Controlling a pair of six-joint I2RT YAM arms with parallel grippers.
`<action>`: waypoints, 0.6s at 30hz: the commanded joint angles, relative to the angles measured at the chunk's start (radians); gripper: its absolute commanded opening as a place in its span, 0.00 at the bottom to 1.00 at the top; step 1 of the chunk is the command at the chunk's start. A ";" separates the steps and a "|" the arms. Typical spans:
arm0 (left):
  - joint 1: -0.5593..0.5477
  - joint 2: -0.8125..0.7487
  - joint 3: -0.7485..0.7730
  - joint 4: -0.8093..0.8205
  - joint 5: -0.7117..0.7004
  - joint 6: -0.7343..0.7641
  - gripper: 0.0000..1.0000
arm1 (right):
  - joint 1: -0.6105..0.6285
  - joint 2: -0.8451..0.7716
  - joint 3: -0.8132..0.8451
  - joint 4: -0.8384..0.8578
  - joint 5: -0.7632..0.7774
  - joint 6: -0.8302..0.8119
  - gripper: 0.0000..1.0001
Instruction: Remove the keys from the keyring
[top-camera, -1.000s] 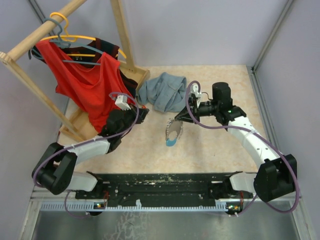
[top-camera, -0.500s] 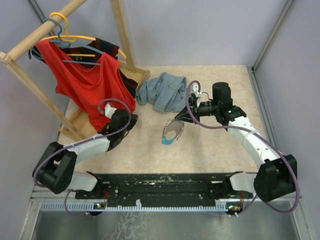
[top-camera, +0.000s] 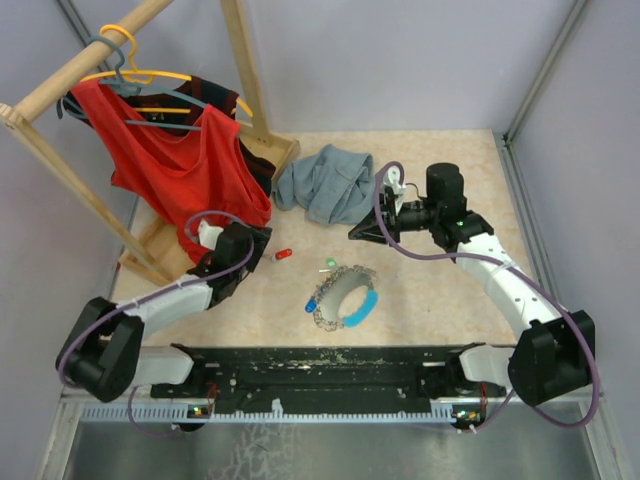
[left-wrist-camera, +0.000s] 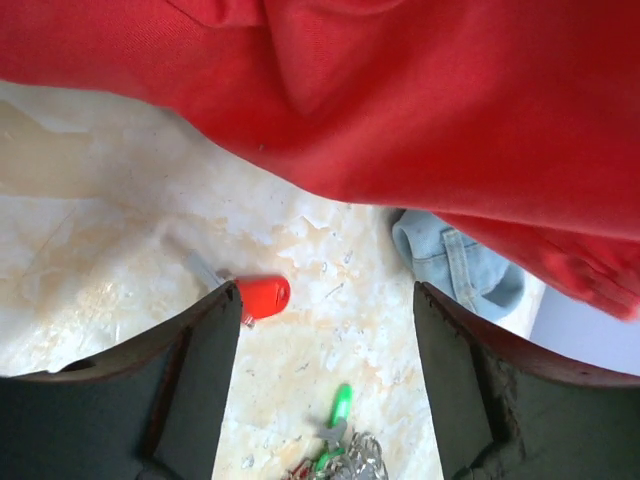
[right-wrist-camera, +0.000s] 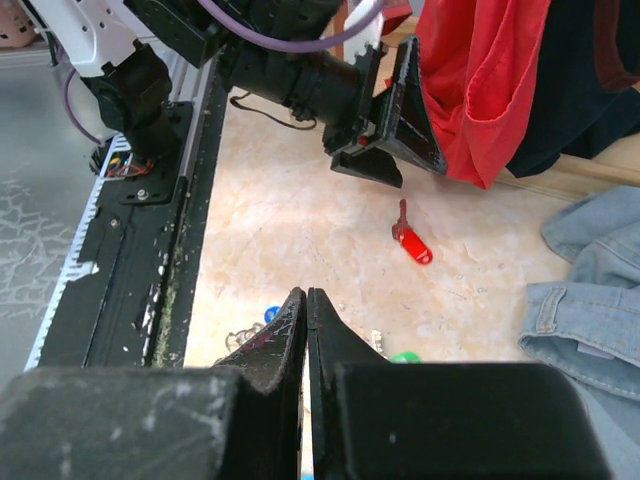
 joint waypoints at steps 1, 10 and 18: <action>0.003 -0.132 -0.069 -0.009 0.042 0.082 0.76 | -0.001 -0.014 0.040 0.040 -0.028 0.001 0.00; 0.003 -0.355 -0.302 0.522 0.452 0.517 0.88 | 0.040 0.057 0.018 -0.176 -0.092 -0.356 0.29; 0.004 -0.385 -0.405 0.765 0.670 0.629 0.83 | 0.195 0.144 -0.037 -0.505 0.056 -1.035 0.58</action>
